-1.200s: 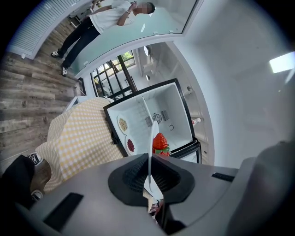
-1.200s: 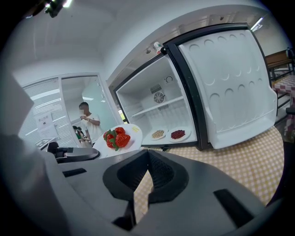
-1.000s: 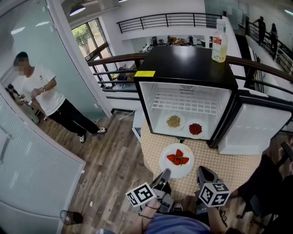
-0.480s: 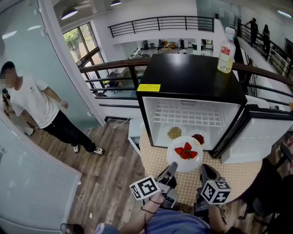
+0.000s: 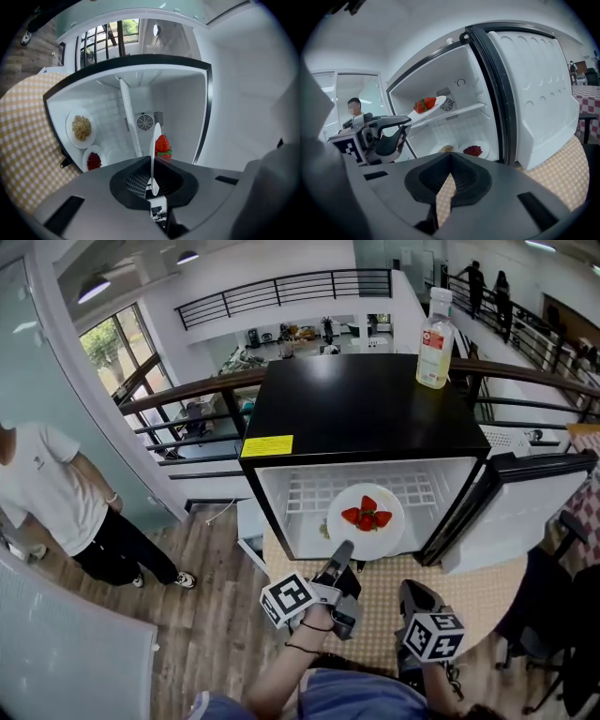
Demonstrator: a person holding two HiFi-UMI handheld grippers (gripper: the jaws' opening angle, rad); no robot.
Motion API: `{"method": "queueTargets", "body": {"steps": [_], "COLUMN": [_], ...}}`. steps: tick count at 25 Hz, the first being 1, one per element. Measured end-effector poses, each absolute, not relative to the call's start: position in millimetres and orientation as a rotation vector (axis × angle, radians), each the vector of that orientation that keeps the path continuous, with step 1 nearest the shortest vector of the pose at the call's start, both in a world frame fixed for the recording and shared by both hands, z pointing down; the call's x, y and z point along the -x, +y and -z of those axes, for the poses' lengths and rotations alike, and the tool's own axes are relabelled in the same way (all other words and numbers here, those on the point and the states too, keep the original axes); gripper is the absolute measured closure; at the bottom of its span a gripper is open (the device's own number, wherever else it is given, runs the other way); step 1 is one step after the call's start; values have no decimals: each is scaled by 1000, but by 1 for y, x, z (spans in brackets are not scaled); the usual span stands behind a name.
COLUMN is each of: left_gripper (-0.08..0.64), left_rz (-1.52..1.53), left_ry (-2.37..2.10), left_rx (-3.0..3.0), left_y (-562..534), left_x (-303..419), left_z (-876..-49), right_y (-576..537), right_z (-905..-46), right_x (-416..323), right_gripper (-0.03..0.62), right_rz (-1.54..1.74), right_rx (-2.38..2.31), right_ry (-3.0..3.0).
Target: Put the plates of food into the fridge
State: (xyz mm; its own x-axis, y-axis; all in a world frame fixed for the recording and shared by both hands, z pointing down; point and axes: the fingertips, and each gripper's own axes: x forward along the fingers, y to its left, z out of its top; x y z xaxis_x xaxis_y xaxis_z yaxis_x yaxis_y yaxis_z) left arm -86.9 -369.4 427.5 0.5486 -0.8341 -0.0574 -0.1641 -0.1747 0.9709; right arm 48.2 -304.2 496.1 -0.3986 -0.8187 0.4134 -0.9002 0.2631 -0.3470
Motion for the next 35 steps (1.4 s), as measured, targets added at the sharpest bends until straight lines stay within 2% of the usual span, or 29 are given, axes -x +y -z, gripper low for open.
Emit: {"method": "queueTargets", "body": {"steps": [15,35], "left_gripper": [537,497], "left_rz": [802,760], "left_ry": [-936,-907], "left_rx": [-1501,-1430], "left_y": [-475,-499], "left_x": [68,71], "left_z": [-421,-422], "right_y": [-308,-324], "right_z": [-506,-511], "right_x": [-71,-59], "right_gripper": [577,577], "right_rz": [-832,-838], "right_rx": [-1775,-1726], "right_ry": [-2236,-2249]}}
